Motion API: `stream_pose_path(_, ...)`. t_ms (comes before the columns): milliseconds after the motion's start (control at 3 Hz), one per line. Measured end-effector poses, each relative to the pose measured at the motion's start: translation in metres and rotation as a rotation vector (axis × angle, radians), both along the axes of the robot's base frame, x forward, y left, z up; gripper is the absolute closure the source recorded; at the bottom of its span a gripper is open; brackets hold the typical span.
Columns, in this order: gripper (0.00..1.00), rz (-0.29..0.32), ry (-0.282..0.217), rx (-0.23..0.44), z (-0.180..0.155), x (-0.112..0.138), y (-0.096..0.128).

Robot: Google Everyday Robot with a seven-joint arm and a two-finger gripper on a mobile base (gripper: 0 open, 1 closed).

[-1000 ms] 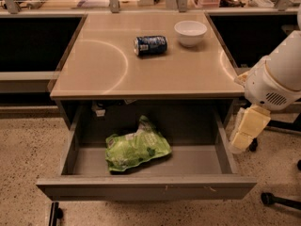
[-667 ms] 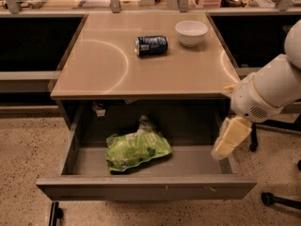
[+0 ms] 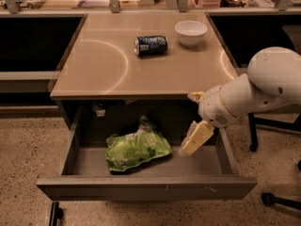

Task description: Pick green rice chip bag from top drawer and place on counter

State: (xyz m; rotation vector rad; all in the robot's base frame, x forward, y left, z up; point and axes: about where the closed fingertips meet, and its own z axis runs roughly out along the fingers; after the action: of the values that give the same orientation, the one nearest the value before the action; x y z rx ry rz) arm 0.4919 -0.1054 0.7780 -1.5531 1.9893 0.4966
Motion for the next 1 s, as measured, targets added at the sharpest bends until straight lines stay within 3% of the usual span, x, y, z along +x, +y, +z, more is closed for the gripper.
stream_pose_path(667, 0.00, -0.017, -0.007, 0.012, -0.007, -0.001, 0.001)
stream_pose_path(1000, 0.00, -0.014, 0.030, 0.047, -0.040, 0.000, 0.016)
